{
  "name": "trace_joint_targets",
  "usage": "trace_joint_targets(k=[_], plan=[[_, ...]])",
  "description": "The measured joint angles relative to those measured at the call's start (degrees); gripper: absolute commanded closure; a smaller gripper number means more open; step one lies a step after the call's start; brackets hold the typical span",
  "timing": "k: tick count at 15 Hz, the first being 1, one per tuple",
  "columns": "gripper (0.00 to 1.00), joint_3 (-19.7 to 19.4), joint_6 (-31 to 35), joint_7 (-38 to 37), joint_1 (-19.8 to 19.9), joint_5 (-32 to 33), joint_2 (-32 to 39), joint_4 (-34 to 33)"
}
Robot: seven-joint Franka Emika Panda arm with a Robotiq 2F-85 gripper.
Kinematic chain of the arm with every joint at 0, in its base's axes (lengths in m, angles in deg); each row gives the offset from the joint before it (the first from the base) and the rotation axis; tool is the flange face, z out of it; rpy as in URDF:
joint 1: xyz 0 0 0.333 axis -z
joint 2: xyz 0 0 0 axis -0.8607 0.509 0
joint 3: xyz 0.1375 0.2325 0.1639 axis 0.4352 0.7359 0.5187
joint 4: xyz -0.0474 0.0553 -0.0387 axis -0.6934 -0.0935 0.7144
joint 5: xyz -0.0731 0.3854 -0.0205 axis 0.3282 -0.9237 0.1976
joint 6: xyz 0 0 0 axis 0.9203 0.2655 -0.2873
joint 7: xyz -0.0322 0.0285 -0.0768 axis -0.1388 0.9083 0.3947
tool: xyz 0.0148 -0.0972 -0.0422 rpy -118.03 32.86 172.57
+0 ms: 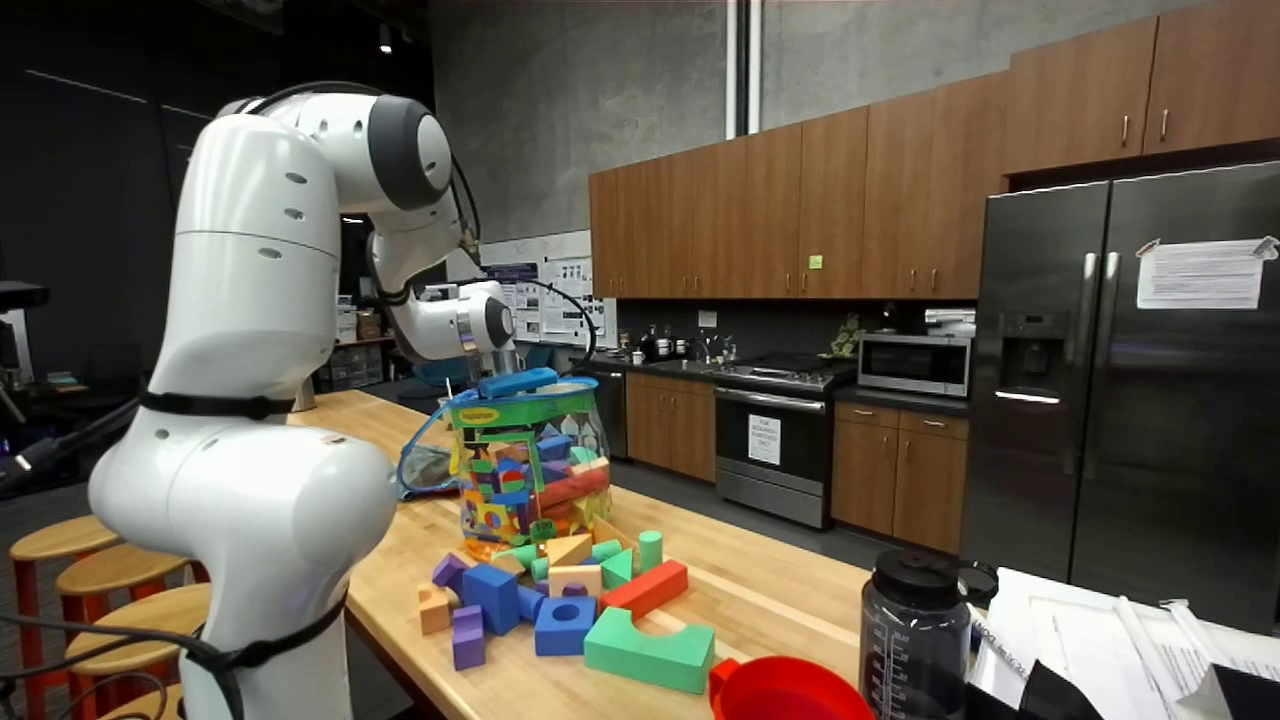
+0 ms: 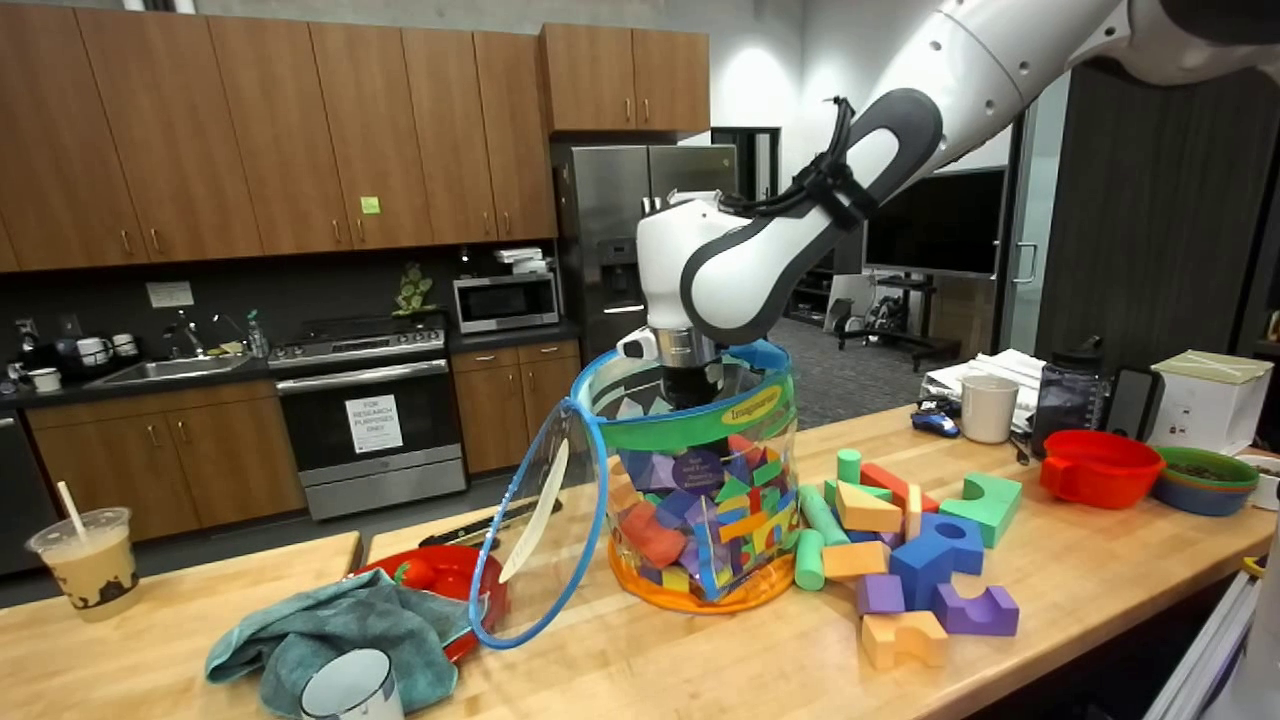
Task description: Remove one yellow block from the clear bag and put it on the table.
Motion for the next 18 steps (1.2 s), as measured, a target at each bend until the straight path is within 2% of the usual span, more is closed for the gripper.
trace_joint_targets(k=[2,3,5,9,11,18], plan=[[0.0,-0.01,-0.2,0.19,0.11,0.2,0.0,-0.04],[0.22,0.01,-0.41,0.25,0.09,0.2,0.0,-0.01],[0.31,0.14,-0.87,0.29,0.05,0.2,0.0,0.1],[0.62,0.27,-1.89,0.33,0.01,0.2,0.02,0.22],[0.74,0.28,-2.17,0.34,0.01,0.2,0.01,0.21],[0.78,0.31,-2.26,0.34,-0.16,0.2,0.01,0.07]])
